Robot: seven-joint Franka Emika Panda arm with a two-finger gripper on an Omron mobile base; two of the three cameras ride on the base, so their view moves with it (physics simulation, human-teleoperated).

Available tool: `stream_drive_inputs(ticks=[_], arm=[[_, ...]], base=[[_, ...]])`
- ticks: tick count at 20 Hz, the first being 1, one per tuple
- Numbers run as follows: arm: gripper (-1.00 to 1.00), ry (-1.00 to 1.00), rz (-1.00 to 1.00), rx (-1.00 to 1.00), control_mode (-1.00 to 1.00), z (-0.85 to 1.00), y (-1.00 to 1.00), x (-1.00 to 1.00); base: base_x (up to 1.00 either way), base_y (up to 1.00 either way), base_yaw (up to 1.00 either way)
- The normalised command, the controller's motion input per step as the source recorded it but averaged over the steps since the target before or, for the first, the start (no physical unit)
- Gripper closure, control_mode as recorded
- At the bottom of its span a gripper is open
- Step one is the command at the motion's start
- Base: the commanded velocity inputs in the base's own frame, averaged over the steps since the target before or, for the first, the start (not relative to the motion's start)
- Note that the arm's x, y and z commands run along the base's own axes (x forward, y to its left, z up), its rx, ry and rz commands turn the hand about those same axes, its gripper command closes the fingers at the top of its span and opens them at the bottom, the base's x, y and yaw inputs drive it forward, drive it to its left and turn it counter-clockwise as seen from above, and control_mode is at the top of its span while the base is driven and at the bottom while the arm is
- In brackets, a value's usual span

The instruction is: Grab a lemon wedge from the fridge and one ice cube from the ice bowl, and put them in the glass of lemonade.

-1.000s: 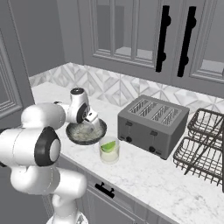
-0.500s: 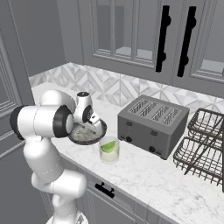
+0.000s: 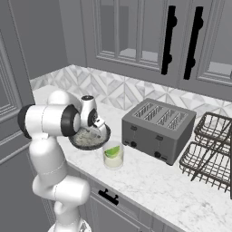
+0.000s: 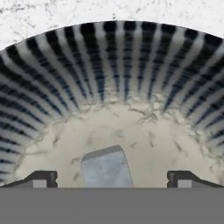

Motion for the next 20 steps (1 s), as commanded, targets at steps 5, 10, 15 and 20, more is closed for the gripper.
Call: stream_drive_inputs(ticks=[5, 10, 15, 20], arm=[[-1.0, -0.05, 0.0, -0.03, -1.0, -0.28, 0.0, 0.05], [-1.0, -0.02, 0.0, -0.02, -1.0, -0.23, 0.0, 0.2], [1.0, 0.0, 0.0, 0.0, -1.0, -0.01, 0.0, 0.04], [1.0, 0.0, -0.03, 0.0, -1.0, 0.0, 0.0, 0.1]], base=[[0.0, 0.0, 0.0], [0.0, 0.0, 0.0], [0.0, 0.0, 0.0], [0.0, 0.0, 0.0]])
